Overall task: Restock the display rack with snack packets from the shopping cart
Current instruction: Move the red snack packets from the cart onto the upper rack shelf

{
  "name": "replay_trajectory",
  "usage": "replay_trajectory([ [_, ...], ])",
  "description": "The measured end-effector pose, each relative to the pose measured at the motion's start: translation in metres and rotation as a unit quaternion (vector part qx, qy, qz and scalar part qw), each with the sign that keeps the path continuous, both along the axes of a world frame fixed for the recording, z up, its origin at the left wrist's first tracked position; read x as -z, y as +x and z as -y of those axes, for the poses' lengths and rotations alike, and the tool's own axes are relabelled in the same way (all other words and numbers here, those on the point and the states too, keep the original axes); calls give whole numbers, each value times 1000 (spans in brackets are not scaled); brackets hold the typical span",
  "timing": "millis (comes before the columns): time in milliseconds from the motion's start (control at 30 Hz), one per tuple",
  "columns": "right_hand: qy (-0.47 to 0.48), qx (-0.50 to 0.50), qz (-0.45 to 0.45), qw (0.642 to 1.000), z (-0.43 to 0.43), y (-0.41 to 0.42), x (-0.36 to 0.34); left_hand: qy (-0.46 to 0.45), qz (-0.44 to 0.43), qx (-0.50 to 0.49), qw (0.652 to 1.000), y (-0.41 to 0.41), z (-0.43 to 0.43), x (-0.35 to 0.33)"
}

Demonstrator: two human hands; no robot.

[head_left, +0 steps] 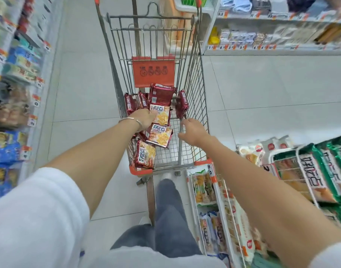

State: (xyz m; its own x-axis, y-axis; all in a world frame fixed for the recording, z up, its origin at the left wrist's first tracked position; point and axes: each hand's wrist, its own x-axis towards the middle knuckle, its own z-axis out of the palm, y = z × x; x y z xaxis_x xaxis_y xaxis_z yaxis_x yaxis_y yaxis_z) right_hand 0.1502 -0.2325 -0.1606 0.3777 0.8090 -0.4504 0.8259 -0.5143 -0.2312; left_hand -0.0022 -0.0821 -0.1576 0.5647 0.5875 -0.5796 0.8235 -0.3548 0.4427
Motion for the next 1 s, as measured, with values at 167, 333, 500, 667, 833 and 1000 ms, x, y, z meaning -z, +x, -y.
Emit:
replay_trajectory([
  [167,-17,-20,-23,999,-56,47,33,-26,-9,-50,998,37,-44,21],
  [333,-33,-41,-38,998,-108,85,60,-54,2,-104,993,74,-75,35],
  [500,-46,-38,-65,996,-153,108,98,-66,-20,-175,982,82,-94,71],
  [667,-36,85,-54,994,-184,127,142,-116,-24,-244,962,81,-102,97],
  [833,-52,226,-87,969,-205,147,196,-131,-1,-289,948,75,-110,130],
  [1000,-56,285,-69,954,-208,151,236,-154,4,-301,941,71,-108,147],
])
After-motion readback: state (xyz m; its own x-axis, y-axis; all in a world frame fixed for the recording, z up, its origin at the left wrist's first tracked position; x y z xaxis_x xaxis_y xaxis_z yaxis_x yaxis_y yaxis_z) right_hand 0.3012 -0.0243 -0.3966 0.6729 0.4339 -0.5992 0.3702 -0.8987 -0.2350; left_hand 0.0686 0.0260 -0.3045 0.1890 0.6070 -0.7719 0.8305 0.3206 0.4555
